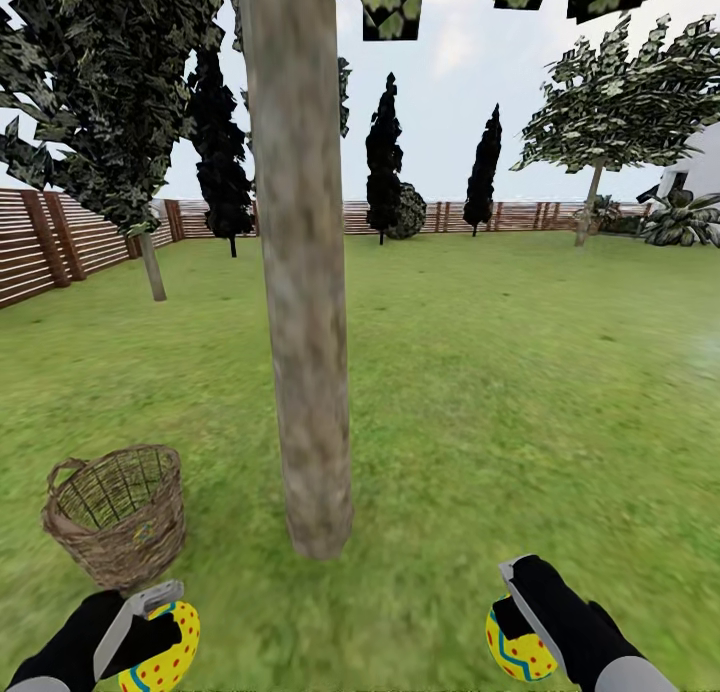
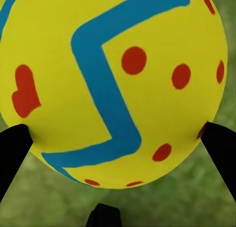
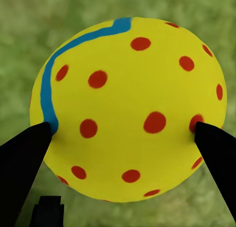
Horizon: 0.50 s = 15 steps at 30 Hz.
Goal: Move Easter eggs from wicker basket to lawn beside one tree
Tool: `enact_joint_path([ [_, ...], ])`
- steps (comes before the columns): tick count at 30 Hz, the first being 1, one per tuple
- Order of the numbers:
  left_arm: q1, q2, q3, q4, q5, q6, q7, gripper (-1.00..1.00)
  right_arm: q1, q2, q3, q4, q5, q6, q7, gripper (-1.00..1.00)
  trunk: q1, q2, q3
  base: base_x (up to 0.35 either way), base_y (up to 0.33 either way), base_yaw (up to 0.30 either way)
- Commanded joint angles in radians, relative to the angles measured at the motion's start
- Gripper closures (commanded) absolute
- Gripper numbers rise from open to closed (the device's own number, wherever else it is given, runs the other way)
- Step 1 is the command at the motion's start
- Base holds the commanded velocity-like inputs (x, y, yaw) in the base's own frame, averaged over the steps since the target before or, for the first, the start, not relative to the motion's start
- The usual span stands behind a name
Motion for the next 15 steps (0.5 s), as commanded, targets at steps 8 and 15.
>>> enact_joint_path([
  [8,-0.001,0.000,0.003,-0.001,0.007,0.004,0.001,1.00,-0.001,0.001,0.007,-0.004,-0.006,0.004,-0.002,1.00,0.031,-0.057,-0.026,0.000,0.000,0.000],
  [15,-0.001,-0.002,0.003,-0.001,0.007,0.002,0.001,1.00,-0.001,0.001,0.008,-0.003,-0.006,0.004,-0.003,1.00,0.057,-0.106,-0.048,0.000,0.000,0.077],
])
